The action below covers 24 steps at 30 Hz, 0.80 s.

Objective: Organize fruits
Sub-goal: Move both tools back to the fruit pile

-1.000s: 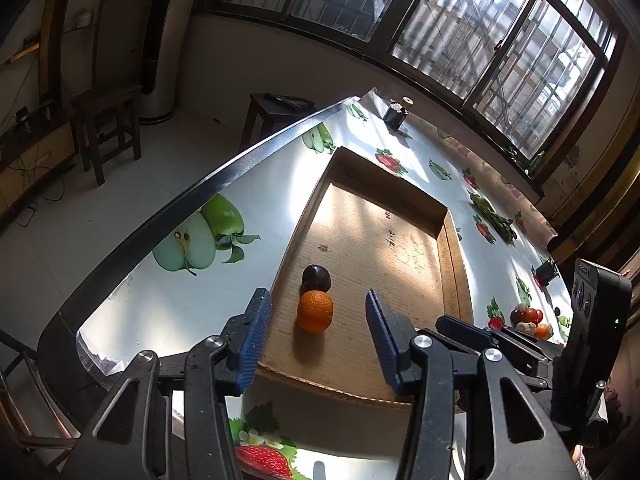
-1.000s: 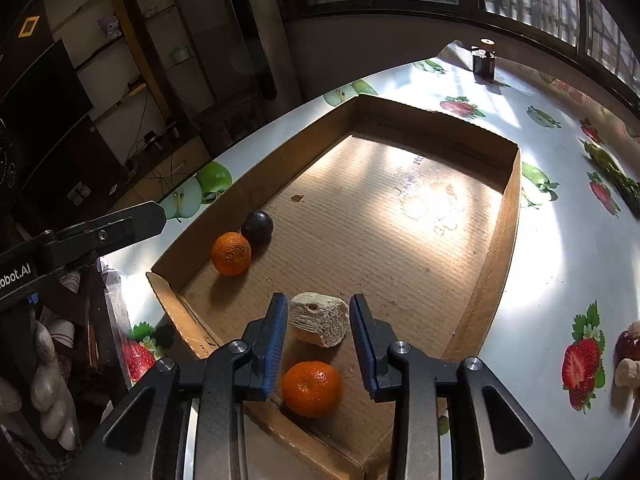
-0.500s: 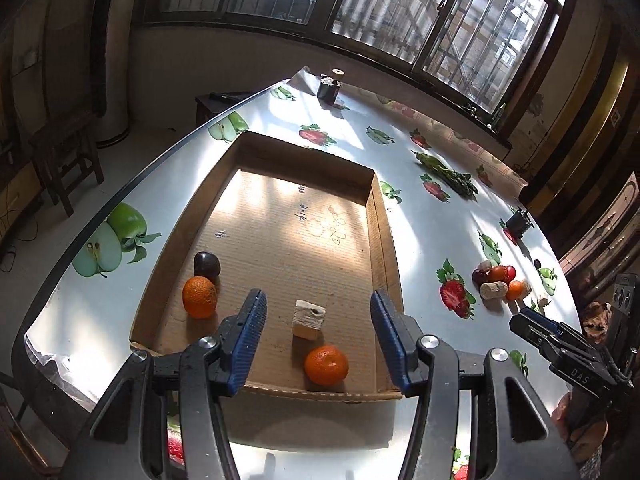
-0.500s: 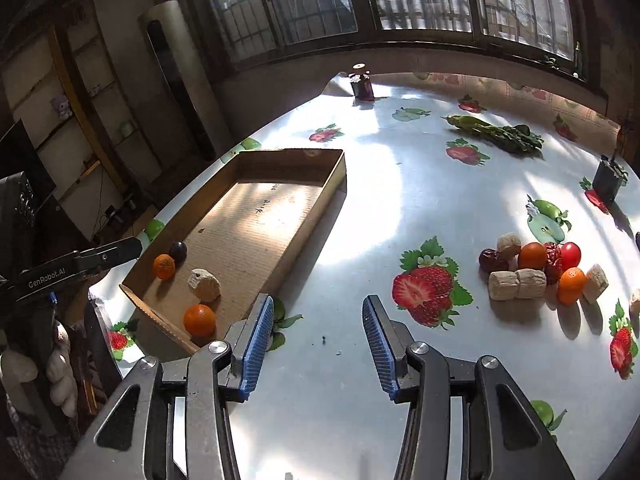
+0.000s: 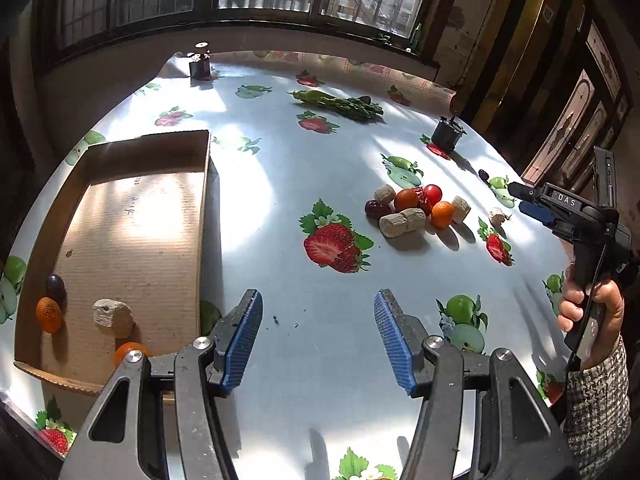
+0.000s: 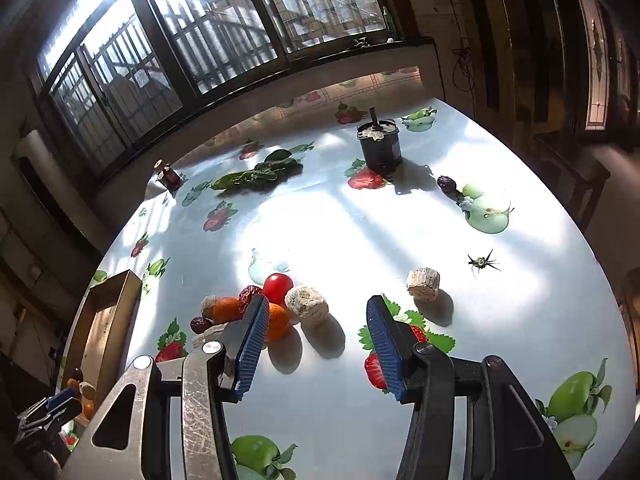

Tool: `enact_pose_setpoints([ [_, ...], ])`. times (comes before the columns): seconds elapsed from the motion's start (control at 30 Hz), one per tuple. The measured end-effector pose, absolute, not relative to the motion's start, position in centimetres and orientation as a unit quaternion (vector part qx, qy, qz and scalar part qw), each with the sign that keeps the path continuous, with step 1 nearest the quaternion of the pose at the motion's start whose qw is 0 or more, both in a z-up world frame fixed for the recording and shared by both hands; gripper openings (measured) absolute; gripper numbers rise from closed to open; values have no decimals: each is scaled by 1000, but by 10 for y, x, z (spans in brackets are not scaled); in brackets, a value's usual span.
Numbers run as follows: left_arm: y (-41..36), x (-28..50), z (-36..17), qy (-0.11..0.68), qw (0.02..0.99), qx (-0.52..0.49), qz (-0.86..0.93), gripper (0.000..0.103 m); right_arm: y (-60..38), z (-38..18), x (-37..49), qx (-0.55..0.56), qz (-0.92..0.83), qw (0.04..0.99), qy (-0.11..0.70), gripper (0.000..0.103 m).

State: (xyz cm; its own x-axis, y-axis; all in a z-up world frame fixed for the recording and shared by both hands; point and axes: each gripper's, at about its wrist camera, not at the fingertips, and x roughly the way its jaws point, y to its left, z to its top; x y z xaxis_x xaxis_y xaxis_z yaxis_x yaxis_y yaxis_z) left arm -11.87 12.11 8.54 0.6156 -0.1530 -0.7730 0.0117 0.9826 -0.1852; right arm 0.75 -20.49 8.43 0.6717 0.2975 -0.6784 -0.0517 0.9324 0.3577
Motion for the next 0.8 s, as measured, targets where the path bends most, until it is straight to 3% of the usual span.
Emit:
enact_pose_setpoints([
  [0.57, 56, -57, 60, 458, 884, -27, -86, 58, -160, 21, 56, 144, 136, 877, 439, 53],
  [0.6, 52, -49, 57, 459, 883, -29, -91, 58, -161, 20, 56, 148, 138, 875, 439, 50],
  [0.63, 48, -41, 53, 460, 882, -30, -98, 58, -163, 20, 56, 152, 138, 874, 441, 40],
  [0.8, 29, -5, 34, 459, 878, -8, -133, 58, -170, 22, 53, 163, 148, 869, 444, 40],
])
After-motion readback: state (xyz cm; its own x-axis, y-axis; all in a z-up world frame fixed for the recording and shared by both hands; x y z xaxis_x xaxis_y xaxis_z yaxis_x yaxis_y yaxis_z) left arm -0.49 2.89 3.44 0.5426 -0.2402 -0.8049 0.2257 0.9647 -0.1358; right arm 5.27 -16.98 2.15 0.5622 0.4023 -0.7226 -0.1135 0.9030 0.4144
